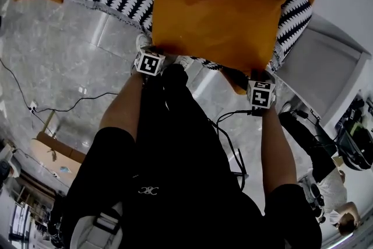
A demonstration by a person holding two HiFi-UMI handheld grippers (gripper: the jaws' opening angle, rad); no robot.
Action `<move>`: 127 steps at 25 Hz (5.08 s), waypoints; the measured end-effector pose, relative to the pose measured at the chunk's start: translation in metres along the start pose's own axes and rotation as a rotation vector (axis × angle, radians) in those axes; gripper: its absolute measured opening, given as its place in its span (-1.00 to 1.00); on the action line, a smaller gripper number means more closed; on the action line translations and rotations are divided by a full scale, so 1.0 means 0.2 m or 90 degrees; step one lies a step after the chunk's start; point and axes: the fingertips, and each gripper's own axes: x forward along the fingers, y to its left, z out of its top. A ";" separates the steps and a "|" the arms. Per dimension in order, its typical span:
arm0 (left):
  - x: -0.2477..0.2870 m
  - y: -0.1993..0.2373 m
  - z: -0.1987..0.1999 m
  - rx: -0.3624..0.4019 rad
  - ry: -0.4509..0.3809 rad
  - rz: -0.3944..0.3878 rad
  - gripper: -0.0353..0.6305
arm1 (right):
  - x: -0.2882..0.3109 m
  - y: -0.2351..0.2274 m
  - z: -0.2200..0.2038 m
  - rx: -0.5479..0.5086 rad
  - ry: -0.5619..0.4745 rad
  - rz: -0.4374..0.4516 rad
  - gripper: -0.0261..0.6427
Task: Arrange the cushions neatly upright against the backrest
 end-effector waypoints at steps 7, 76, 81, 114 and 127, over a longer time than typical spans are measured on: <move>-0.26 -0.01 0.15 -0.001 -0.070 -0.021 -0.82 | -0.11 -0.03 0.07 0.054 -0.020 -0.011 -0.82; -0.73 -0.25 3.06 0.266 -0.119 -0.010 -0.83 | 0.06 -1.45 1.49 0.540 -0.096 -0.018 -0.84; -0.73 -0.21 3.00 0.267 -0.150 -0.003 -0.82 | 0.06 -1.40 1.43 0.547 -0.075 -0.001 -0.75; -2.00 -0.95 2.31 0.197 -0.520 0.001 -0.86 | -1.37 -0.77 1.43 0.462 -0.525 0.047 -0.90; -2.53 -1.39 1.96 0.233 -0.655 0.010 -0.87 | -2.16 -0.52 1.30 0.357 -0.727 0.003 -0.90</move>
